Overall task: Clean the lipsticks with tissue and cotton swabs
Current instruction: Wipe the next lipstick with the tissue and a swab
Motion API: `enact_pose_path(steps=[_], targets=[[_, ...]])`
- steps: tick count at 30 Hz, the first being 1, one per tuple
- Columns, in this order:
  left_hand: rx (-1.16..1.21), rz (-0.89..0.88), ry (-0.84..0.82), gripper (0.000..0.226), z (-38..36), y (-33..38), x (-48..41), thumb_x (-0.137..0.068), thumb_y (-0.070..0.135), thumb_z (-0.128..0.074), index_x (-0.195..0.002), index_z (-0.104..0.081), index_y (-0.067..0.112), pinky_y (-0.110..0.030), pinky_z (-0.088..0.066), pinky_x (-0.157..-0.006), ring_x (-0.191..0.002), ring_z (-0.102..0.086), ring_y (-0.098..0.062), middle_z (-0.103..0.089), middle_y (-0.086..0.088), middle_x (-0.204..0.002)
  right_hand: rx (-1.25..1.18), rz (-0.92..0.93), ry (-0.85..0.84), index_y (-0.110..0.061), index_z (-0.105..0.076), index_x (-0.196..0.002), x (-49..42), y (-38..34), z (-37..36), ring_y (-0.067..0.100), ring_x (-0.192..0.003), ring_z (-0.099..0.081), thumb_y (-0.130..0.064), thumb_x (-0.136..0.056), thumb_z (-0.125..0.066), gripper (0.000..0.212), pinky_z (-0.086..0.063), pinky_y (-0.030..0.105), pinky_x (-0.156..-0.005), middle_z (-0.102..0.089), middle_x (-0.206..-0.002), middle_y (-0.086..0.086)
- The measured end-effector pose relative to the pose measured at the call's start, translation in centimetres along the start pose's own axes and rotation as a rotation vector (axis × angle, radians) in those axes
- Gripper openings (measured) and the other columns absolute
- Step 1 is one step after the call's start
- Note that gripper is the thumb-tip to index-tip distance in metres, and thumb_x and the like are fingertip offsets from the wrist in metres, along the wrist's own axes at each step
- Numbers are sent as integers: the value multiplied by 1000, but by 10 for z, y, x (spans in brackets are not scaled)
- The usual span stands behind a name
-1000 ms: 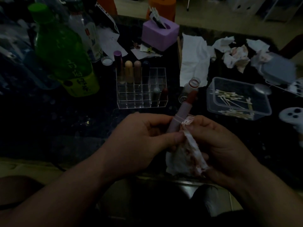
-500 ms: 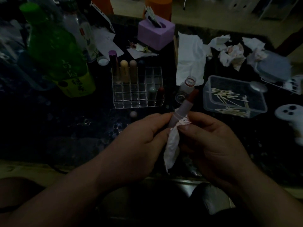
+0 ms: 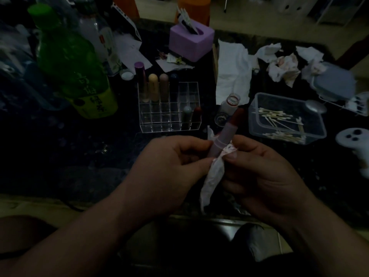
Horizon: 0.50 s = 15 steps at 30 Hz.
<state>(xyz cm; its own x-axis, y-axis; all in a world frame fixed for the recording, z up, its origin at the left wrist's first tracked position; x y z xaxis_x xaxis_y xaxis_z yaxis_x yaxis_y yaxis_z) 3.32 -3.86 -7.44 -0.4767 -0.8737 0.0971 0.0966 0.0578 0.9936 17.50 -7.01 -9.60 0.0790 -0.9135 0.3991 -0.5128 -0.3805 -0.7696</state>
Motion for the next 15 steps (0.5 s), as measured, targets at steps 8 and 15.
enact_pose_path(steps=[8,15], targets=[[27,98,101,28,1,-4,-2,-65,5,-87,-83,-70,18,-24,-59,-70,-80,-75,-12,-78,3,-85,139,-20,-93,-6,-75,-103,3,-7,-1,36,-88,-70,-8,-69,-76,34,-56,51,-83,-70,-104,27],[-154,111,123,28,3,-2,-1,-65,10,-90,-81,-67,12,-37,-62,-69,-74,-74,-14,-77,0,-82,158,-28,-97,2,-71,-108,0,-4,-1,39,-94,-66,-7,-66,-78,43,-57,43,-80,-63,-112,37]])
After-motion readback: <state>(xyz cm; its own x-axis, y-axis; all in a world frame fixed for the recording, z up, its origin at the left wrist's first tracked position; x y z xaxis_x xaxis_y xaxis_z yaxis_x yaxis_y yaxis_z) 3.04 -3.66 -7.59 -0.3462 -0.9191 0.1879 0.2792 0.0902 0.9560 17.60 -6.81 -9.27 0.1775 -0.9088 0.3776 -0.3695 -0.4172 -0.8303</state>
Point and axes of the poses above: each hand's wrist, its own x-axis away from the middle knuckle, its own z-axis out of the back of the hand, y = z × x, the point moved 5 cm from there along -x, towards the middle knuckle
